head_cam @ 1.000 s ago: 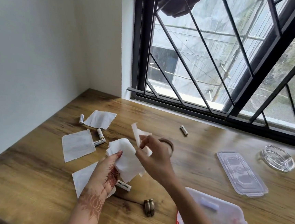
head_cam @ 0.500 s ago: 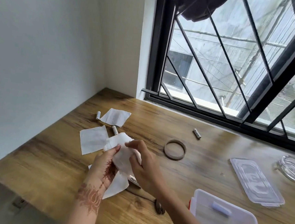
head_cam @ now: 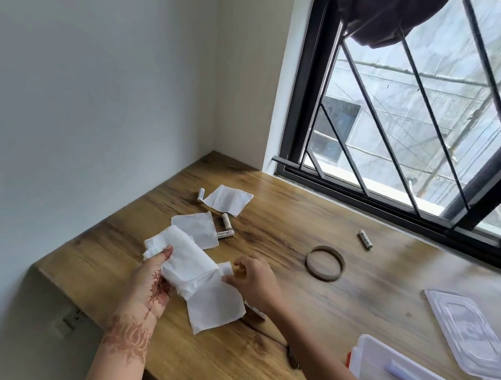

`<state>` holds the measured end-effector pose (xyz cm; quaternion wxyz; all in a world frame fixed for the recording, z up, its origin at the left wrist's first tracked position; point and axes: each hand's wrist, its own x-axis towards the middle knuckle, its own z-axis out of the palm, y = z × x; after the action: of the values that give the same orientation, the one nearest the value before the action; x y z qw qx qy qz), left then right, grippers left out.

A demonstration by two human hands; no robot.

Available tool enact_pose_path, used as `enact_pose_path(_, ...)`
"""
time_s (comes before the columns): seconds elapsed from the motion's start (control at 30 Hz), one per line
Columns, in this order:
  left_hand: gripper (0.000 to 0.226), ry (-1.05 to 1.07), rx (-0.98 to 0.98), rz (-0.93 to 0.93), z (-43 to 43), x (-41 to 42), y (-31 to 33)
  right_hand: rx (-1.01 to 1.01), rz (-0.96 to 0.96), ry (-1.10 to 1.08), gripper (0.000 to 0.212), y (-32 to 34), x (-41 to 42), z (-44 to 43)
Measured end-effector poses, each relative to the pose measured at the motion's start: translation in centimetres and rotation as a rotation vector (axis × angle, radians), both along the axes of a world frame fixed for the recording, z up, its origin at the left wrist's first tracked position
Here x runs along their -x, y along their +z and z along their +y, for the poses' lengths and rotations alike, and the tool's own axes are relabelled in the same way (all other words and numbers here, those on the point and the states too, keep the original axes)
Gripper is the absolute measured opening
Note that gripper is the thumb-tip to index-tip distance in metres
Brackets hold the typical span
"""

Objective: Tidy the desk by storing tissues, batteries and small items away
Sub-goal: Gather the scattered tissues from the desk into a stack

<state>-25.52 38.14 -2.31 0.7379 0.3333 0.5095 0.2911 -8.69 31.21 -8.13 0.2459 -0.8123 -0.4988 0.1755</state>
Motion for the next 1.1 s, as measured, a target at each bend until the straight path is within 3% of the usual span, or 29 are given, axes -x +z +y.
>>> enact_pose_path(0.1,0.022,0.022,-0.005,0.012,-0.1,0.6,0.2,0.02,-0.144,0.039,0.04,-0.8,0.5,0.6)
enact_pose_path(0.2,0.02,0.048,-0.007,-0.021,-0.2,1.2,-0.3,-0.048,-0.138,0.008,0.021,-1.0,0.8,1.0)
enact_pose_path(0.27,0.035,0.058,-0.008,-0.075,-0.2,1.5,-0.6,-0.061,-0.08,-0.022,0.012,-0.9,0.9,1.1)
enact_pose_path(0.33,0.048,0.074,-0.015,-0.109,-0.1,1.9,-0.9,-0.112,0.138,-0.132,0.006,-0.4,0.8,1.1)
enact_pose_path(0.47,0.048,0.049,-0.044,-0.122,-0.2,2.6,-1.1,-0.3,0.682,-0.455,0.02,1.2,0.0,1.2)
enact_pose_path(0.57,0.047,0.015,-0.004,-0.108,0.0,2.8,-1.2,-0.471,0.829,-0.545,0.02,2.7,-0.1,1.2)
enact_pose_path(0.73,0.036,-0.026,0.0,-0.188,-0.2,2.9,-1.1,-0.641,0.624,-0.233,0.012,6.1,3.3,1.0)
enact_pose_path(0.93,0.019,-0.041,0.018,-0.296,-0.1,2.6,-0.5,-0.485,0.206,0.221,0.019,5.3,7.4,0.8)
enact_pose_path(1.0,0.022,-0.048,0.018,-0.319,0.2,2.8,-0.4,-0.457,0.097,0.302,0.02,4.7,8.1,0.7)
enact_pose_path(1.1,0.044,-0.056,0.033,-0.379,0.7,3.2,-0.4,-0.435,-0.014,0.35,0.033,4.5,8.6,0.5)
